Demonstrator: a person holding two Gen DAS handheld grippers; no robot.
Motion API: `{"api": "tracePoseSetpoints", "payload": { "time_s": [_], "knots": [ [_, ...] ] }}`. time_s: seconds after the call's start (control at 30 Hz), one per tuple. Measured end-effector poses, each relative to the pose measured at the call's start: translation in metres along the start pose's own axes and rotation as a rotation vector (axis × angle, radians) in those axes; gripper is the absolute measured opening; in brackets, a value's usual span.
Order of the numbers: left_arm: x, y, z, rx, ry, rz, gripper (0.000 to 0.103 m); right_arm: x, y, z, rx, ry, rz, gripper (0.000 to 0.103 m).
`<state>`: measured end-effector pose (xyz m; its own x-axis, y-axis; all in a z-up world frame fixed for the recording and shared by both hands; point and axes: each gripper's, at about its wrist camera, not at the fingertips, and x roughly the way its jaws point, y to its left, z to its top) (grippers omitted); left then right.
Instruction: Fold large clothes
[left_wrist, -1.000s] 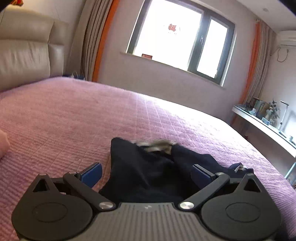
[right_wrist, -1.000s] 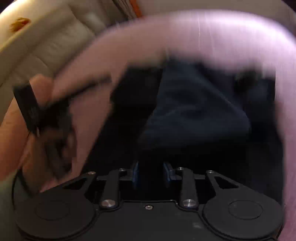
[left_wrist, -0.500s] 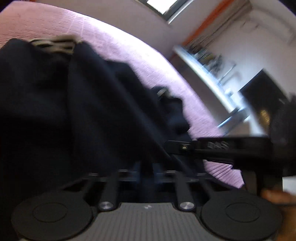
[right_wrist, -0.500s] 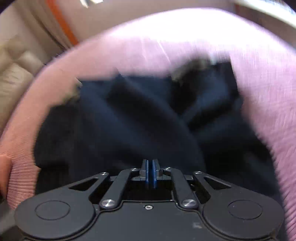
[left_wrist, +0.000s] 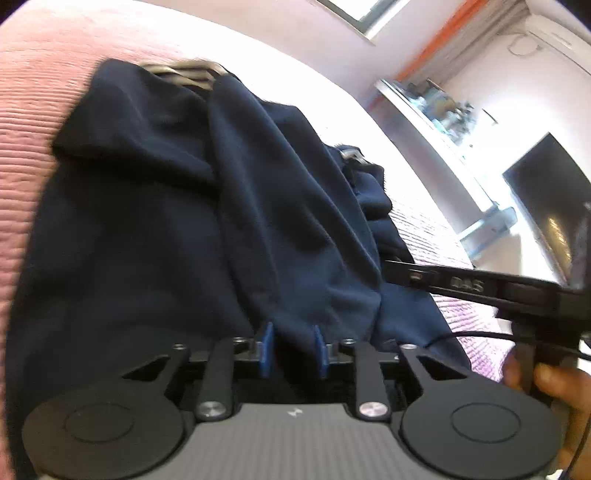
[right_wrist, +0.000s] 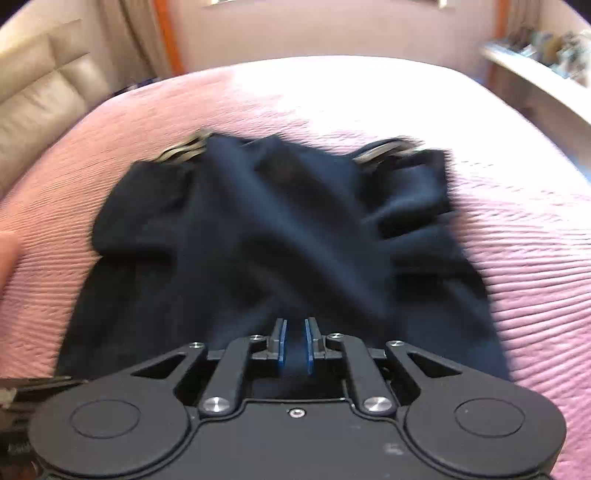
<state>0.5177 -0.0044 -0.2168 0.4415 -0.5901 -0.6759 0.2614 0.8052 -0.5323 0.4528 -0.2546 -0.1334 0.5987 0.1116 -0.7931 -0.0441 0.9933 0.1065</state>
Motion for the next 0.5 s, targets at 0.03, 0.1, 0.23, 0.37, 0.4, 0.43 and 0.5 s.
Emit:
{"api": "tracePoseSetpoints", "payload": {
  "time_s": [0.03,0.1,0.23,0.37,0.4,0.43,0.5],
  "knots": [
    [-0.009,0.003,-0.002,-0.017,-0.003,0.018,0.034,0.006,0.005,-0.004,0.001,0.022,0.006,0.009],
    [-0.027,0.009,-0.009,-0.037,-0.015,0.074,0.042,0.024,0.006,-0.014,0.008,0.088,0.022,0.008],
    [-0.058,0.029,-0.021,-0.071,-0.008,0.200,0.046,0.019,-0.019,-0.042,0.057,0.161,0.053,0.012],
    [-0.091,0.044,-0.042,-0.164,0.006,0.291,0.053,-0.022,-0.052,-0.063,0.056,0.185,0.067,0.030],
    [-0.100,0.046,-0.049,-0.198,0.008,0.297,0.057,-0.033,-0.059,-0.068,0.029,0.179,0.049,0.038],
    [-0.110,0.049,-0.055,-0.218,0.013,0.299,0.060,-0.044,-0.069,-0.076,0.010,0.177,0.021,0.051],
    [-0.122,0.049,-0.065,-0.227,0.026,0.321,0.073,-0.063,-0.094,-0.091,0.033,0.185,-0.013,0.055]
  ]
}}
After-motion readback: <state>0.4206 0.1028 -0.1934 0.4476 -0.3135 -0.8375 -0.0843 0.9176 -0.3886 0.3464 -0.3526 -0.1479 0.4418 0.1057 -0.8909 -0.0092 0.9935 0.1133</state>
